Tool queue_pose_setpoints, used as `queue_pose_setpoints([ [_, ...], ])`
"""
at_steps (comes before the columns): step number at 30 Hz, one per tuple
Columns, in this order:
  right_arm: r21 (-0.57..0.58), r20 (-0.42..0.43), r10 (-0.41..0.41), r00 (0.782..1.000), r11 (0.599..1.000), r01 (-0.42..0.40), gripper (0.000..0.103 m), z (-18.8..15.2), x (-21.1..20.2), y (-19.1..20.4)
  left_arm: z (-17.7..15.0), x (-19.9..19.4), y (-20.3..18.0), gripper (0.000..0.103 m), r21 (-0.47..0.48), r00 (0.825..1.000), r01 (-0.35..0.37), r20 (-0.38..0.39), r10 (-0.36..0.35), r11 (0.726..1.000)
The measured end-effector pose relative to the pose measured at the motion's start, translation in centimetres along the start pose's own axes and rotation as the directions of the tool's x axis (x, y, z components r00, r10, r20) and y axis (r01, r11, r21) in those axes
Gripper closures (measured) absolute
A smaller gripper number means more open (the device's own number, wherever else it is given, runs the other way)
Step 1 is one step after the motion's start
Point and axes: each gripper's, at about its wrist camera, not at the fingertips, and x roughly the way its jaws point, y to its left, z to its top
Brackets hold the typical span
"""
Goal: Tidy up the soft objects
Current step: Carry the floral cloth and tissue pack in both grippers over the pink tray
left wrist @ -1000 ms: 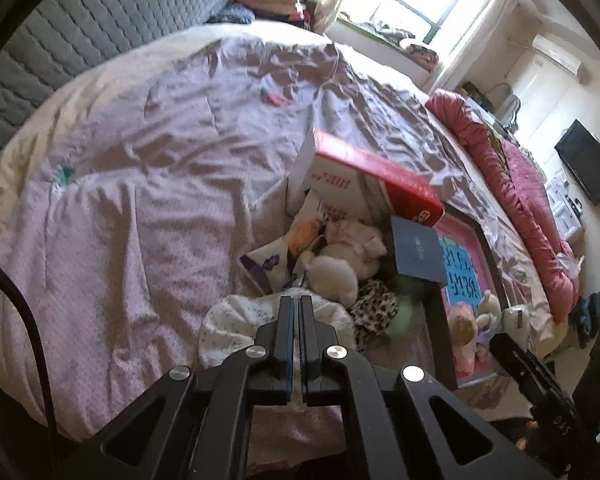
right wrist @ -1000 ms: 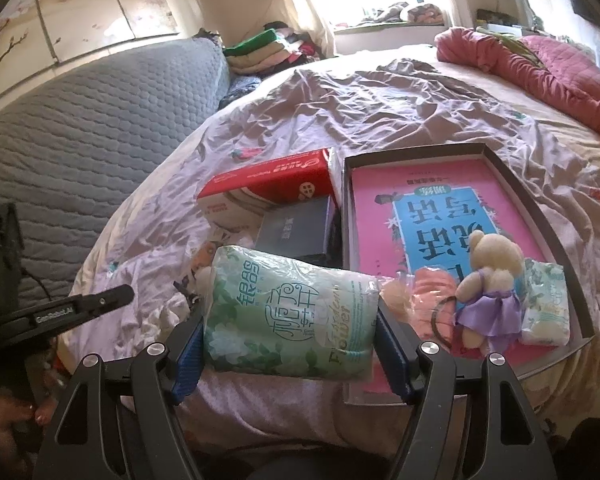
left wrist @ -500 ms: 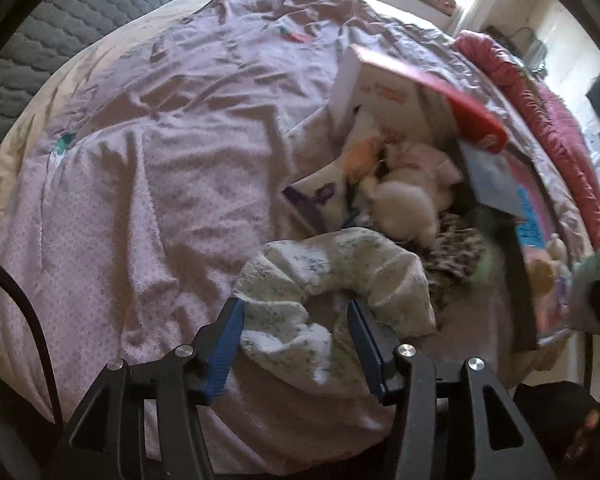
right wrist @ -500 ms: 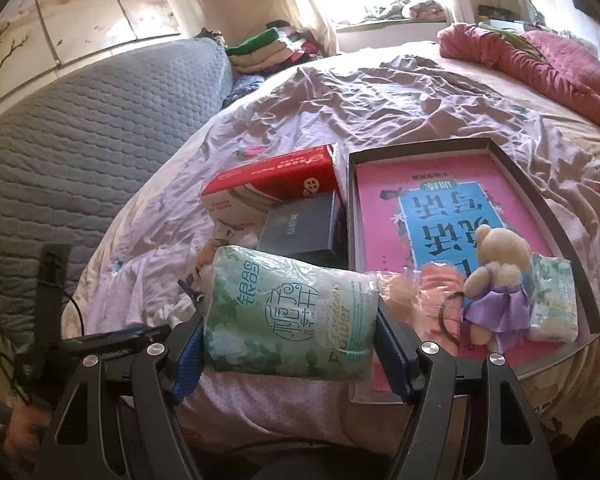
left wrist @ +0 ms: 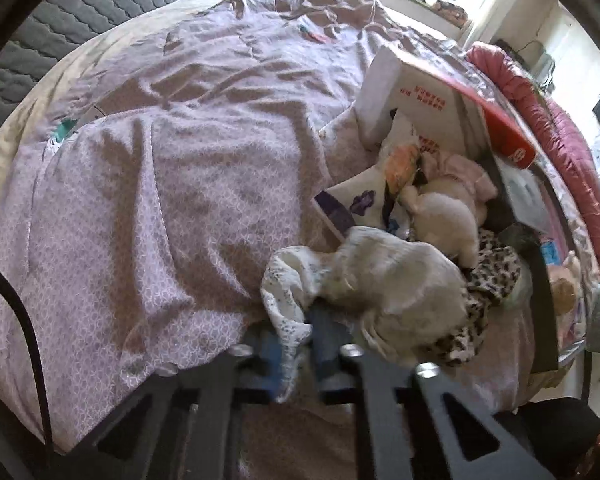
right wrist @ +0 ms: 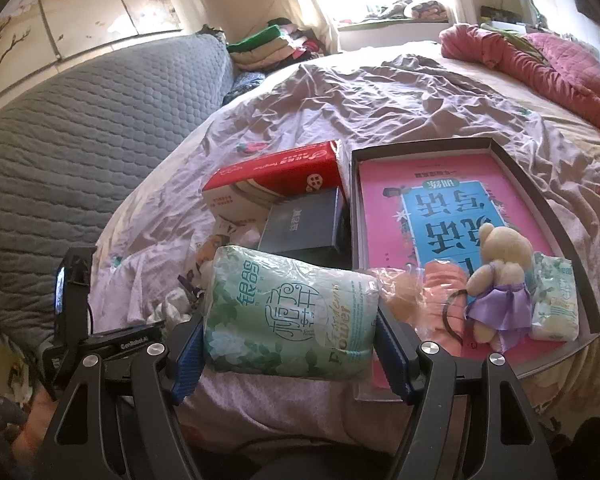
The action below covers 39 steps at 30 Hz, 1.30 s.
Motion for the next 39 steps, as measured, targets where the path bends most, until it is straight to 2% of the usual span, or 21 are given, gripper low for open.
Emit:
queue_pose_setpoints([
  [6,-0.008,0.012,0.003,1.000,1.000,-0.003,0.028,0.2,-0.5,-0.2,-0.2,-3.1,-1.0,0.096,0.031,0.996,0.015,0.087,-0.018,0.999],
  [10,-0.005,0.028,0.000,1.000,1.000,0.000,0.028,0.4,-1.2,-0.6,0.1,-5.9,-2.8,0.097,0.068,0.987,0.030,0.153,-0.041,0.997],
  [16,0.008,0.064,-0.020,0.998,1.000,0.019,0.028,0.8,-2.7,-1.8,0.2,-8.6,-6.4,0.096,0.139,0.977,0.057,0.196,-0.084,0.989],
  [19,0.028,0.088,-0.040,0.995,0.999,0.038,0.028,1.2,-3.8,-3.2,0.2,-9.3,-8.2,0.096,0.169,0.973,0.073,0.204,-0.107,0.983],
  [24,0.097,0.128,-0.079,0.989,0.993,0.067,0.028,2.0,-5.9,-6.6,0.2,-10.9,-11.5,0.096,0.209,0.960,0.145,0.208,-0.188,0.967],
  [28,0.141,0.160,-0.136,0.978,0.983,0.114,0.028,2.2,-7.6,-9.5,0.3,-11.7,-14.4,0.096,0.256,0.952,0.158,0.218,-0.216,0.954],
  [33,0.170,0.179,-0.200,0.963,0.971,0.170,0.028,2.0,-9.0,-12.1,0.1,-11.3,-17.9,0.096,0.305,0.950,0.182,0.192,-0.248,0.935],
  [39,0.199,0.184,-0.228,0.956,0.961,0.191,0.028,1.5,-9.3,-13.9,-0.5,-9.7,-22.6,0.096,0.372,0.953,0.194,0.150,-0.265,0.908],
])
